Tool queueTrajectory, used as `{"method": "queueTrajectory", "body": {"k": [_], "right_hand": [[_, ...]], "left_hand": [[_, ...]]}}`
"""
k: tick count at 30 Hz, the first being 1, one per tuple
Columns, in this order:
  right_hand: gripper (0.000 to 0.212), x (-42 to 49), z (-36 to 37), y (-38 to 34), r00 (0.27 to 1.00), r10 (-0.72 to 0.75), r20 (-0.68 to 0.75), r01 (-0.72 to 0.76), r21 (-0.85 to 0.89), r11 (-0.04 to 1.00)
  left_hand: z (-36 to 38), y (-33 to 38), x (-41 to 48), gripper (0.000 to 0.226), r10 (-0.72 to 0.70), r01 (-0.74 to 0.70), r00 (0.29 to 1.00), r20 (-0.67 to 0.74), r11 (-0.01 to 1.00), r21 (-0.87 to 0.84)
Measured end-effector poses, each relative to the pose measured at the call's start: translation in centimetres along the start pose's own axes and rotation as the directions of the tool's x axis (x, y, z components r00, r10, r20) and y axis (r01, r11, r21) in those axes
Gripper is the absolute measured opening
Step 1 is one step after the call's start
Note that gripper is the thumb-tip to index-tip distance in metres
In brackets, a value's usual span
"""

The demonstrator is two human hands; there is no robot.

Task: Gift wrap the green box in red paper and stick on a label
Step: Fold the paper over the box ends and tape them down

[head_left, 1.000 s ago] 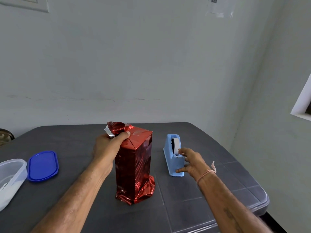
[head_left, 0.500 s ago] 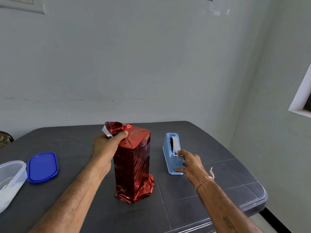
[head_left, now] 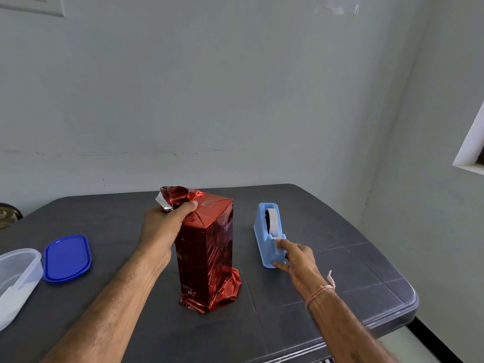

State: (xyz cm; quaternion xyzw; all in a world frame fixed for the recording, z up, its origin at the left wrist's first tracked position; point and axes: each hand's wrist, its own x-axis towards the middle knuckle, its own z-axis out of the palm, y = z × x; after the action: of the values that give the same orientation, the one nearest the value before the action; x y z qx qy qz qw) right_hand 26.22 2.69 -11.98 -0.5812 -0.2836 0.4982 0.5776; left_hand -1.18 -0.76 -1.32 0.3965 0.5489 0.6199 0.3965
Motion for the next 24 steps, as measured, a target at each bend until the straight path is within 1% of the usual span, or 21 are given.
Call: {"method": "queueTrajectory", "body": {"k": [3, 6, 9, 14, 20, 24], "right_hand": [[0.027, 0.0, -0.2, 0.7, 1.000, -0.006, 0.010, 0.006, 0.020, 1.000], [0.034, -0.3, -0.4, 1.6, 0.999, -0.028, 0.019, 0.027, 0.058, 0.998], [0.025, -0.8, -0.6, 2.2, 0.999, -0.024, 0.022, 0.021, 0.112, 0.994], [0.023, -1.2, -0.5, 3.0, 0.998, -0.053, 0.033, 0.048, 0.152, 0.987], [0.024, -1.0, -0.2, 3.4, 0.994, -0.110, -0.022, 0.112, 0.116, 0.987], [0.021, -0.4, 0.0, 3.4, 0.994, -0.094, -0.056, 0.099, 0.082, 0.992]], "left_hand": [[0.1, 0.1, -0.1, 0.014, -0.001, 0.001, 1.000, -0.003, 1.000, -0.008], [0.1, 0.3, -0.4, 0.012, 0.004, -0.004, 1.000, -0.001, 1.000, -0.015], [0.1, 0.4, -0.6, 0.011, 0.006, -0.006, 1.000, -0.003, 1.000, -0.018], [0.2, 0.7, -0.8, 0.011, 0.002, -0.002, 1.000, -0.001, 1.000, -0.021], [0.3, 0.8, -1.0, 0.010, 0.007, -0.007, 1.000, -0.010, 1.000, -0.031], [0.4, 0.8, -0.9, 0.010, 0.007, -0.007, 1.000, -0.006, 1.000, -0.029]]}}
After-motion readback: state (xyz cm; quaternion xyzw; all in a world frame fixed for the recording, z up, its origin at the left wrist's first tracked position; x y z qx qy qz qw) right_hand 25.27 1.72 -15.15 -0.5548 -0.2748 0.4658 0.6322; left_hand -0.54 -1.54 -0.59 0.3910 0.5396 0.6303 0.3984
